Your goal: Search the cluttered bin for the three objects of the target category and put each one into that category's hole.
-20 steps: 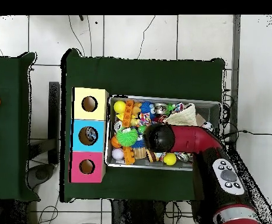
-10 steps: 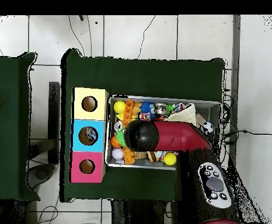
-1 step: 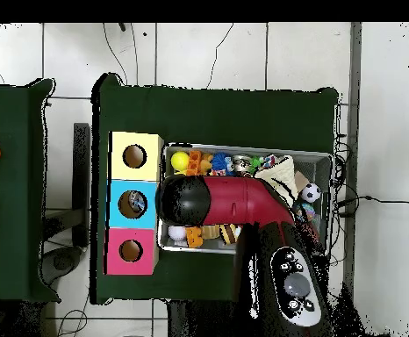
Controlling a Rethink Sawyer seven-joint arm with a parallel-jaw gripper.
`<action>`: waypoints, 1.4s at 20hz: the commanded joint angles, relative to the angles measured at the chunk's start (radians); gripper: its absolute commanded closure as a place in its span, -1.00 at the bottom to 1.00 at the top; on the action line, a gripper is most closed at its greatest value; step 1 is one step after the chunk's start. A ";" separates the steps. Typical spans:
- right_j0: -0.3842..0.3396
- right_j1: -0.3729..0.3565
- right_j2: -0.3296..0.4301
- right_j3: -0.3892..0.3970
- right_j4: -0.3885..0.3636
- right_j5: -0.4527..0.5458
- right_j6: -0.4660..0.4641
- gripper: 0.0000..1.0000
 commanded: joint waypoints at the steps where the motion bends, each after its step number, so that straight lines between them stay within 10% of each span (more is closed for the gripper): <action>1: 0.031 -0.023 0.013 0.027 0.067 0.105 0.225 1.00; 28: 0.177 0.023 -0.018 0.076 0.240 -0.002 0.316 1.00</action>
